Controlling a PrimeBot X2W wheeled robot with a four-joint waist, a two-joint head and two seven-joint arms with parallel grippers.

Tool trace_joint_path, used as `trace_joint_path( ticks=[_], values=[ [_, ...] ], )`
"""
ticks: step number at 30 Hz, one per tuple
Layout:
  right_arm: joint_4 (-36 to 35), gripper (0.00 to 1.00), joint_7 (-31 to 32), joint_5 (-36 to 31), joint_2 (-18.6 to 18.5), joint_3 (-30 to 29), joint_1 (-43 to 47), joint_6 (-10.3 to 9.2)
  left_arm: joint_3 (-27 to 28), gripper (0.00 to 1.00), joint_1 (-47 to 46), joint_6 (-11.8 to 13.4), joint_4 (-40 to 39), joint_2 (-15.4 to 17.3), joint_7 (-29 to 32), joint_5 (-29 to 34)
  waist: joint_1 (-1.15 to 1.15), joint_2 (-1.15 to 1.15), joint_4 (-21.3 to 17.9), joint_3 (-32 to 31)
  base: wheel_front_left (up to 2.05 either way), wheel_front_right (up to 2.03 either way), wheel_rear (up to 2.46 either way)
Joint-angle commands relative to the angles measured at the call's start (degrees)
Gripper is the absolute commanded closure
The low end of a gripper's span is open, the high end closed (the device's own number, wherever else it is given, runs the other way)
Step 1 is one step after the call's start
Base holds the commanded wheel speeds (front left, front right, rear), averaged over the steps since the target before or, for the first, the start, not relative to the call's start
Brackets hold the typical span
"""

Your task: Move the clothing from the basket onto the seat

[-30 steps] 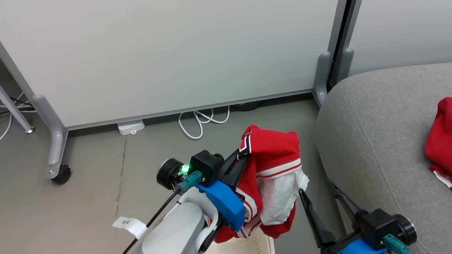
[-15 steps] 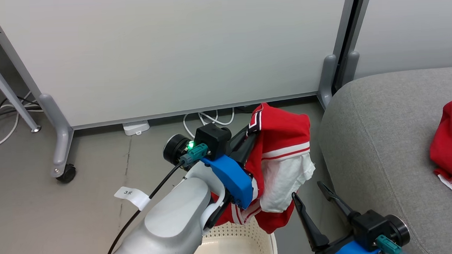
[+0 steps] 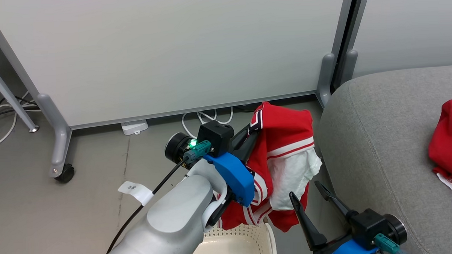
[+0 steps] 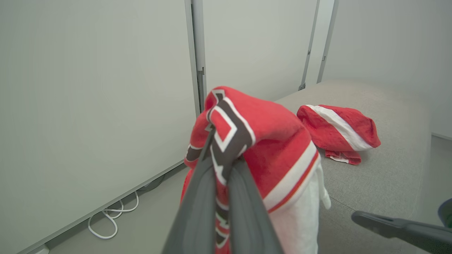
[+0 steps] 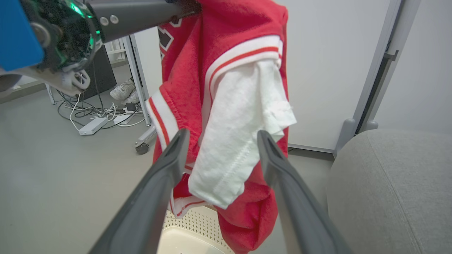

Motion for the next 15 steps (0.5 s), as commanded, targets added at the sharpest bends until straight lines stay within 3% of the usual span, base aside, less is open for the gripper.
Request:
trace_joint_path(
  ticks=[1,15],
  values=[
    [0.34,0.00,0.14,0.01,-0.05,0.07,-0.56,0.03,-0.13,1.00,-0.82,0.20,0.24,-0.01,-0.20,-0.41,0.00,0.00,-0.02,0.06,0.00,0.00,0.00],
    [2.37,0.00,6.94,0.19,-0.05,-1.18,-5.43,0.03,-2.99,1.00,-1.86,0.69,0.71,-0.02,-0.52,-3.61,0.00,0.00,0.07,0.75,0.00,0.00,0.00]
  ],
)
